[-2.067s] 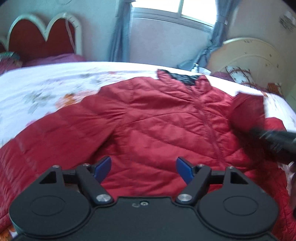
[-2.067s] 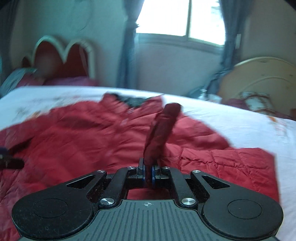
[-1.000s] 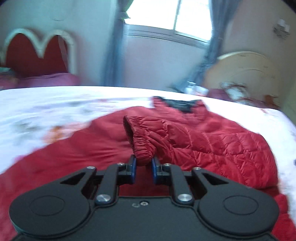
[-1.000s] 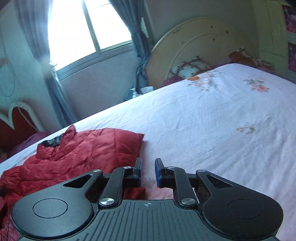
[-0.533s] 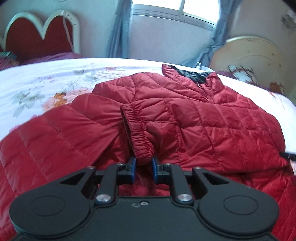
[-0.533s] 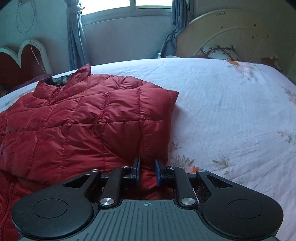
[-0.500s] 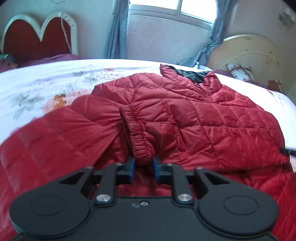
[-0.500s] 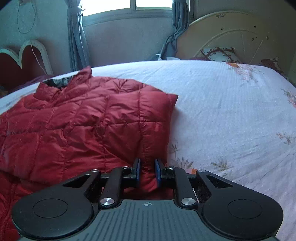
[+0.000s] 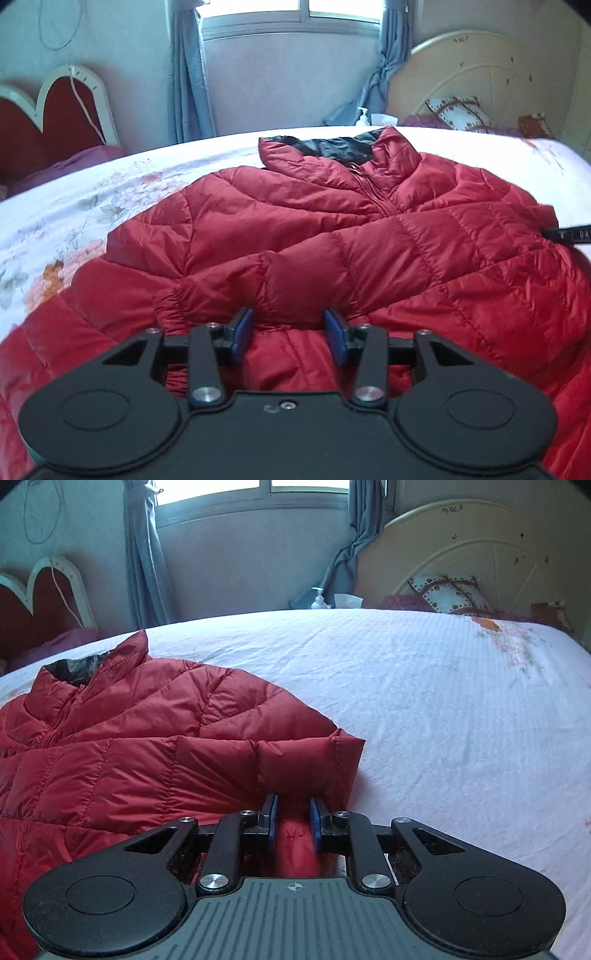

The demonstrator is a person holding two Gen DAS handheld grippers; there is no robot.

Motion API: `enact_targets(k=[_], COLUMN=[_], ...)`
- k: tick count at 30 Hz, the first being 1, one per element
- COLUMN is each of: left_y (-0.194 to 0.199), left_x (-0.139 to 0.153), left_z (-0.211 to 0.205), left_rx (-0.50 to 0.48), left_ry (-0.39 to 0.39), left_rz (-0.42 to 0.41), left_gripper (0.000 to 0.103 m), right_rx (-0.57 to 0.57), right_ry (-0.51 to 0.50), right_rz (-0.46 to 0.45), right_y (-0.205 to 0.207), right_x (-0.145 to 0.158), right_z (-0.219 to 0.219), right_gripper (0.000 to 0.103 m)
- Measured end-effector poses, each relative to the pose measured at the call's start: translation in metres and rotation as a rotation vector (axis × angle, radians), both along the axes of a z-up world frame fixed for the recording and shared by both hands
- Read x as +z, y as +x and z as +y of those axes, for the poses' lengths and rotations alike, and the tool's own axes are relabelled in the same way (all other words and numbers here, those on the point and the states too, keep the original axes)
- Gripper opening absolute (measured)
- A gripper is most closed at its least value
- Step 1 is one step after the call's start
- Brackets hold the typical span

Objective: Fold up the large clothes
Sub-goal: 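Open the right tool to release the sleeve onto the jacket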

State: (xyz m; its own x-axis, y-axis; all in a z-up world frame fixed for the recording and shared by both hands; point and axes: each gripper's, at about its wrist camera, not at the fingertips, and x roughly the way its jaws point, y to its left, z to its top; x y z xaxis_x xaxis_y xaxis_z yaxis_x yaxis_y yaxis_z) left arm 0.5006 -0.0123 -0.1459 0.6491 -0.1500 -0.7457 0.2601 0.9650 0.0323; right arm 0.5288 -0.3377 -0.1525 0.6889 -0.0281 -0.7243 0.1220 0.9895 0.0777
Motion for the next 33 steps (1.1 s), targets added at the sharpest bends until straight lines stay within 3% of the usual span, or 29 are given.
enact_targets(k=[3,5,7,10,13,14,15,16,17,18,20,21,22,27,31,33], left_y=[-0.024,-0.041,-0.041,-0.032,-0.036,-0.043,-0.050,-0.059,-0.070,-0.081,-0.102,-0.113,-0.126,-0.195,-0.251,-0.274], left_x=[0.019,0.025,0.016,-0.003,0.006,0.010,0.014,0.018,0.021,0.025,0.028,0.029,0.030,0.028,0.020,0.015], left_z=[0.007,0.007,0.001,-0.003,0.002,0.007,0.013,0.020,0.027,0.037,0.062,0.077,0.093,0.186,0.253,0.275], left_rx=[0.001,0.014,0.011,0.021,0.042,0.052,0.070,0.097,0.129,0.158,0.217,0.255,0.302,0.600,0.868,0.968], left_ry=[-0.050,-0.065,-0.056,-0.025,-0.036,-0.055,-0.075,-0.088,-0.094,-0.103,-0.129,-0.144,-0.155,-0.236,-0.430,-0.553], left_rz=[-0.055,-0.084,-0.048,-0.006,-0.013,-0.028,-0.039,-0.051,-0.069,-0.084,-0.082,-0.079,-0.075,-0.056,-0.054,-0.094], left_gripper=[0.045,0.060,0.060,0.063,0.061,0.069,0.078,0.095,0.098,0.097,0.089,0.087,0.081,0.070,0.069,0.067], right_rx=[0.007,0.033,0.051,0.054,0.037,0.028,0.018,0.005,-0.007,0.004,0.026,0.031,0.031,0.053,0.091,0.121], right_ry=[0.053,0.065,0.062,0.031,0.025,0.038,0.044,0.046,0.045,0.047,0.050,0.057,0.065,0.109,0.127,0.125], right_rz=[-0.085,-0.115,-0.088,0.024,0.022,0.005,-0.002,-0.012,-0.048,-0.097,-0.108,-0.100,-0.094,-0.061,-0.046,-0.046], right_y=[-0.032,-0.056,-0.069,-0.058,-0.060,-0.065,-0.071,-0.079,-0.089,-0.103,-0.120,-0.127,-0.133,-0.148,-0.145,-0.141], right_x=[0.026,0.036,0.029,0.000,0.012,0.018,0.023,0.027,0.031,0.038,0.043,0.045,0.045,0.044,0.042,0.043], right_z=[0.003,0.012,0.022,0.035,0.039,0.038,0.039,0.040,0.040,0.043,0.048,0.052,0.055,0.070,0.088,0.100], right_gripper=[0.016,0.016,0.016,0.016,0.016,0.017,0.032,0.083,0.100,0.102,0.091,0.076,0.069,0.064,0.064,0.064])
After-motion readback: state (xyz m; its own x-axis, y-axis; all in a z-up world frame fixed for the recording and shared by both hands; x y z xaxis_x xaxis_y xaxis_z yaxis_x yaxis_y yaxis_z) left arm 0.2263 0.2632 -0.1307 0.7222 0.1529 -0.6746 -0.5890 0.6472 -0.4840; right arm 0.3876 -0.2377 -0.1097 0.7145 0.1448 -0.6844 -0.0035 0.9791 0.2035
